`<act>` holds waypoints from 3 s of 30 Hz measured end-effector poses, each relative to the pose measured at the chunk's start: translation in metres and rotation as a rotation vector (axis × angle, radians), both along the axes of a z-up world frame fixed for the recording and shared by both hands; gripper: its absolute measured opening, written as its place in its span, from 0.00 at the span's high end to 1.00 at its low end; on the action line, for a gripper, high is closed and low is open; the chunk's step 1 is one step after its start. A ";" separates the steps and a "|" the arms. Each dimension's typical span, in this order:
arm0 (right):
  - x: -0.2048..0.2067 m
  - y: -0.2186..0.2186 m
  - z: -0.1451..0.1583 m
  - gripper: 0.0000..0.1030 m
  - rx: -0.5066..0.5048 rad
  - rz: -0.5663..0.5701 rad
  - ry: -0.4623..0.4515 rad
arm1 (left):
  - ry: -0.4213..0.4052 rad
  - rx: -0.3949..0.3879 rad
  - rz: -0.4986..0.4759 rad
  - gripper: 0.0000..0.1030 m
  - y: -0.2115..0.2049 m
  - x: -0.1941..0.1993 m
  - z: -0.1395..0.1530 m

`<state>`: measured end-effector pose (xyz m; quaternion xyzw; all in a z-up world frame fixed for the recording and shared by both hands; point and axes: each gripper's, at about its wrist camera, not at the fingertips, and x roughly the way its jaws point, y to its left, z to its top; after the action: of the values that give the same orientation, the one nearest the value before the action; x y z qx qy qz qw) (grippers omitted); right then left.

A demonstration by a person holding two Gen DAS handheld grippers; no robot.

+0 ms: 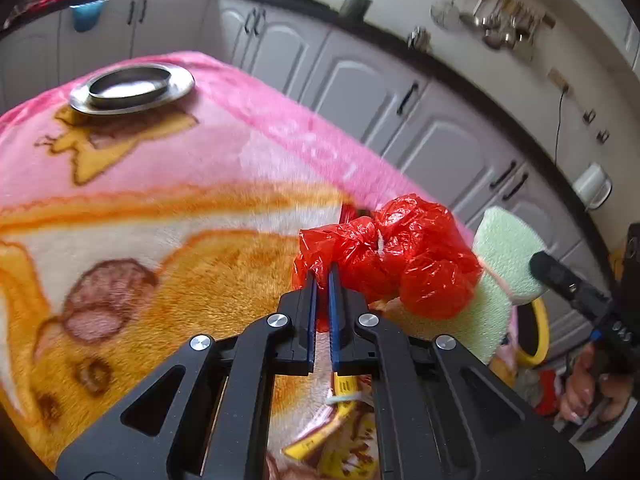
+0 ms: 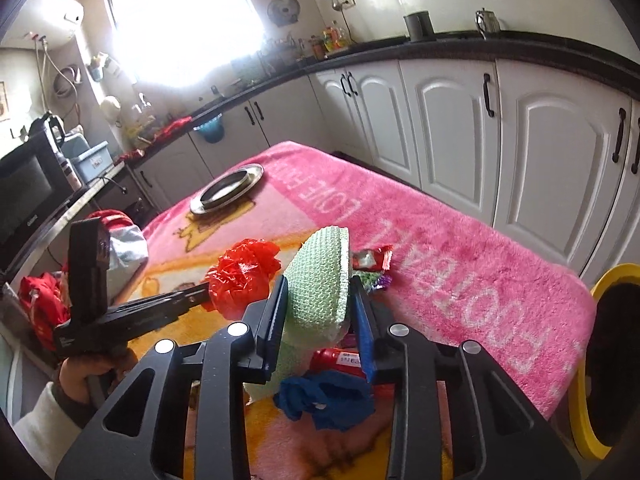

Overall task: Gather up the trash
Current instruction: 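Grasp the red plastic bag with the left gripper while the right grasps the green mesh sponge, then carry the red bag in the left gripper over the bin while the right carries the sponge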

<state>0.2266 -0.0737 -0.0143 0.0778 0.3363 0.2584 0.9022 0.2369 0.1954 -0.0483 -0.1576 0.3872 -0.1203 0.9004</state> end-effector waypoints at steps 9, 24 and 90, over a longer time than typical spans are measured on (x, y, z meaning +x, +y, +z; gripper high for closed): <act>-0.017 -0.006 0.028 0.72 0.027 0.003 -0.083 | -0.122 0.026 0.065 0.99 -0.005 -0.041 0.043; -0.053 -0.044 0.065 0.72 0.031 0.018 -0.170 | -0.208 0.011 0.078 0.99 -0.038 -0.083 0.075; -0.084 -0.331 0.002 0.72 -0.186 -0.599 -0.183 | -0.132 0.206 -0.377 0.99 -0.369 -0.043 0.008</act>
<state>0.1426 -0.4052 -0.0127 0.0672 0.2382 -0.0444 0.9679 0.1936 -0.1732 -0.0407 0.0186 0.3604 -0.2565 0.8966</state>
